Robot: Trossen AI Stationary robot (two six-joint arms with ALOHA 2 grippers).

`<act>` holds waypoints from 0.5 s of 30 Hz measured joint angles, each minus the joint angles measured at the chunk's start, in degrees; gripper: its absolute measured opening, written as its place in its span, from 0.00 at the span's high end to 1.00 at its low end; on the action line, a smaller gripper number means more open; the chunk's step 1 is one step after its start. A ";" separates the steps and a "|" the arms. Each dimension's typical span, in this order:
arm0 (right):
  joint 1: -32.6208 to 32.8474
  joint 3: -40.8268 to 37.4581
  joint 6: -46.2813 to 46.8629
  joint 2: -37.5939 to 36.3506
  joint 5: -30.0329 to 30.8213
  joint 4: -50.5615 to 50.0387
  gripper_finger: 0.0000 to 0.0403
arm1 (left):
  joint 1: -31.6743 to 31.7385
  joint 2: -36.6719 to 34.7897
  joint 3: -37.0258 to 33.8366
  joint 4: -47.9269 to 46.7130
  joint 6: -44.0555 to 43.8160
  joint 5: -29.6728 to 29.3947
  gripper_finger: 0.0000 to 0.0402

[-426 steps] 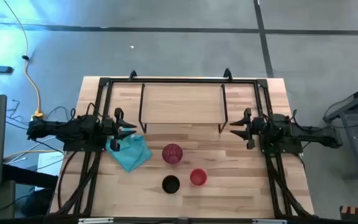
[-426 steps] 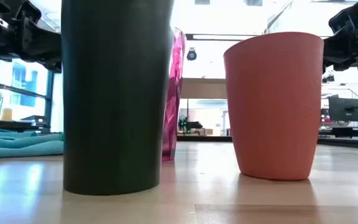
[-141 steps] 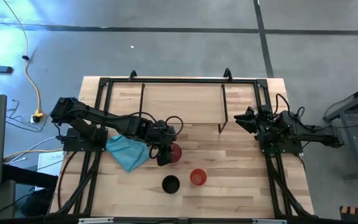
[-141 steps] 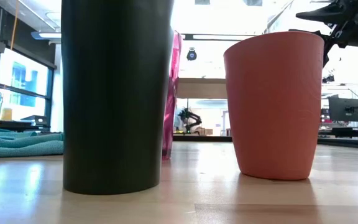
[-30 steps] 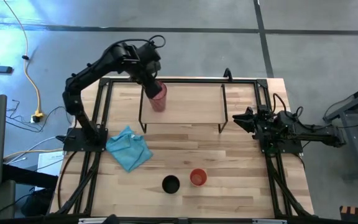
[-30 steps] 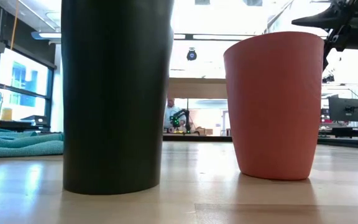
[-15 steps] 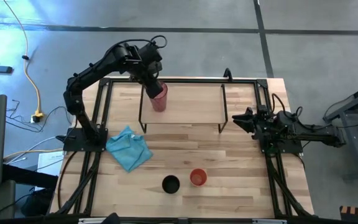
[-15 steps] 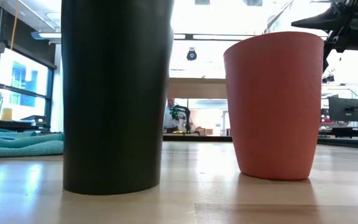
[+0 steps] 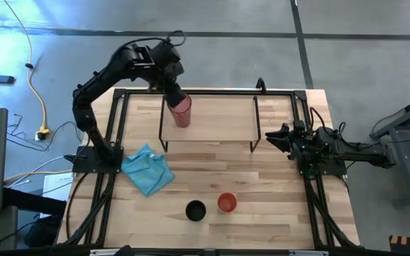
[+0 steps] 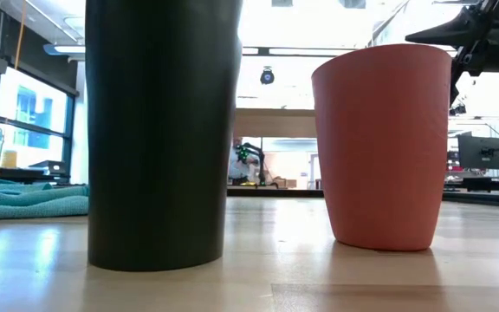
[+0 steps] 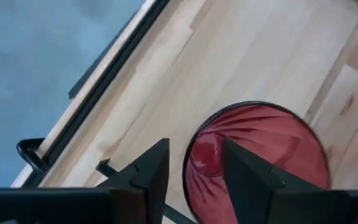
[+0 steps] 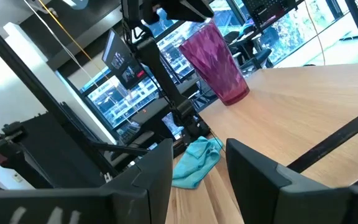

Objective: Stack small to large cups/mugs on shelf
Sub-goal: Put the black cup on the shelf

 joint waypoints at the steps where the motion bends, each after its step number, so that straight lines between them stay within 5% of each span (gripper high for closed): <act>1: 0.00 0.00 0.00 0.00 0.00 0.00 0.65 | 0.00 0.00 1.05 -0.27 0.00 0.02 0.66; 8: 0.00 0.00 0.14 0.00 0.00 0.02 0.65 | -2.84 -0.82 8.39 -2.41 -3.32 11.24 0.66; 15: 0.00 0.00 0.08 0.00 -0.12 -0.10 0.65 | -18.51 -2.84 8.49 -2.57 -5.11 11.30 0.66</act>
